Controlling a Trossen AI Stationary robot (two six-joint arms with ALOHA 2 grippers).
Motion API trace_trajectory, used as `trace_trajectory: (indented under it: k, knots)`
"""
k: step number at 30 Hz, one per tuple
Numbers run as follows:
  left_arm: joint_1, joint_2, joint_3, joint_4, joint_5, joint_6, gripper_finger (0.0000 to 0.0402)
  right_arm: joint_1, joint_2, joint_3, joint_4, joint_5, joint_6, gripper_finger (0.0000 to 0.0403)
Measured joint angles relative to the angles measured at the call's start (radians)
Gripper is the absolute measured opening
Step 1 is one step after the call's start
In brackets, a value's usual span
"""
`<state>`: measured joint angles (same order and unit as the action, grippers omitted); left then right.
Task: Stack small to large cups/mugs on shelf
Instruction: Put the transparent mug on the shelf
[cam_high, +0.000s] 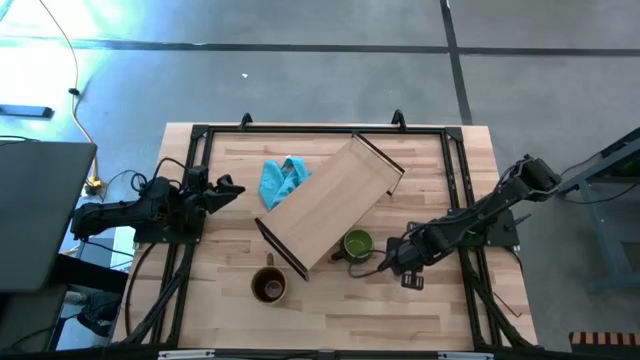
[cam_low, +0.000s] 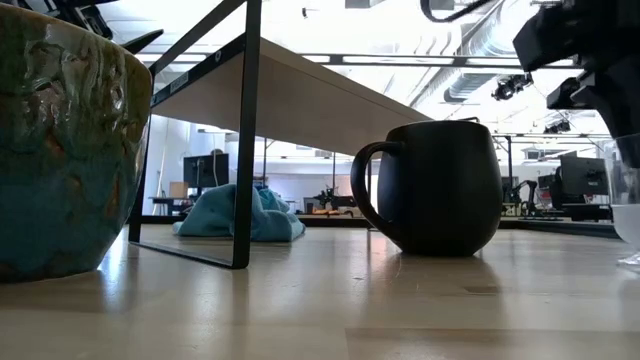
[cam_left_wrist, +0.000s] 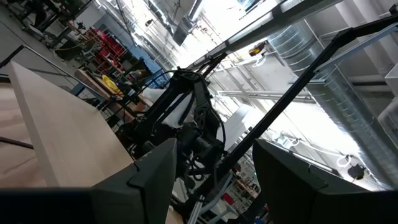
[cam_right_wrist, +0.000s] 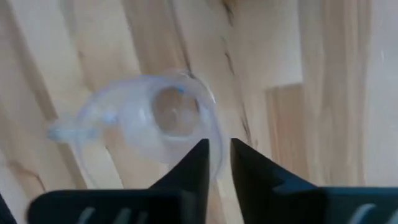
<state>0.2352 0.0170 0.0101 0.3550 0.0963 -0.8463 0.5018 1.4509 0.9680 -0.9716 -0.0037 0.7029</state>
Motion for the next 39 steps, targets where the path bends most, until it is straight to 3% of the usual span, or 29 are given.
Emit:
trace_trajectory:
  k: [8, 19, 30, 39]
  knots:
    - [0.000, 0.000, 0.000, 0.000, 0.000, 0.000, 0.0200, -0.003, 0.000, 0.000, -0.014, -0.005, 0.054, 0.0107]
    - [0.000, 0.000, 0.000, -0.021, -0.002, 0.000, 0.0200, -0.008, -0.034, 0.000, -0.013, -0.031, 0.216, 0.0108]
    - [0.000, 0.000, 0.000, -0.060, -0.003, 0.002, 0.0200, -0.019, -0.038, 0.000, 0.016, 0.003, 0.171, 0.0108]
    - [0.000, 0.000, 0.000, -0.068, 0.000, 0.003, 0.0200, -0.037, -0.038, 0.000, -0.033, -0.080, 0.521, 0.0108]
